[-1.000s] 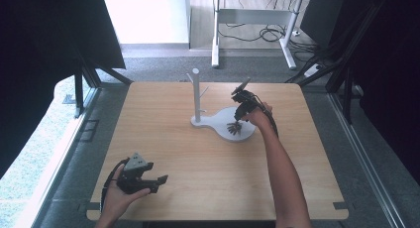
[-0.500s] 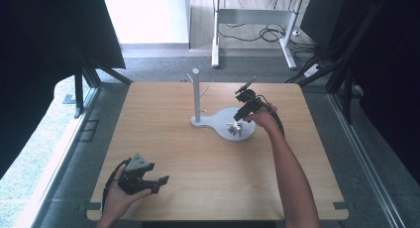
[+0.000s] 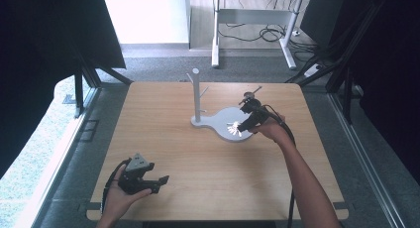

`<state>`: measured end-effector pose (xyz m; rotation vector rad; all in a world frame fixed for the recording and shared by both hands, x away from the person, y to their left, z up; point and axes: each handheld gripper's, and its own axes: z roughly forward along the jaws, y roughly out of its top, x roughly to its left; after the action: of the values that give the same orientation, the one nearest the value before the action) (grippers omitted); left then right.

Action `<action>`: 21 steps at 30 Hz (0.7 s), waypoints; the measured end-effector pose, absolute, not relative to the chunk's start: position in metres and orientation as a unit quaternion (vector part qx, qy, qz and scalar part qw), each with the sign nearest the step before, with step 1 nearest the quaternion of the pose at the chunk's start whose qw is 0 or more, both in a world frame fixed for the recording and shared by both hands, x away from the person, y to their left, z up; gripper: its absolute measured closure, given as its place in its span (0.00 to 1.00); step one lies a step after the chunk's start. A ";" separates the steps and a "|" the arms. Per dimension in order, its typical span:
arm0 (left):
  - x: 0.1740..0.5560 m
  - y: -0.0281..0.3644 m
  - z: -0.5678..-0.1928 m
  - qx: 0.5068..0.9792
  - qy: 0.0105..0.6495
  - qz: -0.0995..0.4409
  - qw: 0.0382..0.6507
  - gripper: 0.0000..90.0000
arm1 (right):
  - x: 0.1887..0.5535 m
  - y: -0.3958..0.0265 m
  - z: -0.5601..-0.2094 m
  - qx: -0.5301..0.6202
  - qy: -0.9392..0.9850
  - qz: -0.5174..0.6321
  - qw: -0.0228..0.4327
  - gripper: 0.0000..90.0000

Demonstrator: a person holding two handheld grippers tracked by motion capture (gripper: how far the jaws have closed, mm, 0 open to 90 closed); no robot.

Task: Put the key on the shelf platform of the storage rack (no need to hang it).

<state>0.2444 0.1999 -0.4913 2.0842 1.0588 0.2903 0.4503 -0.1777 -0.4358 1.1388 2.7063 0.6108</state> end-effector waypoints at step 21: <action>0.244 0.193 -0.493 0.823 0.410 0.116 0.376 0.29 | 0.364 -0.229 -0.462 0.375 0.878 0.286 0.080 0.56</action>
<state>0.2438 0.1929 -0.4934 2.1058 1.0500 0.2966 0.3636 -0.2291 -0.4623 1.1231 2.6268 0.8557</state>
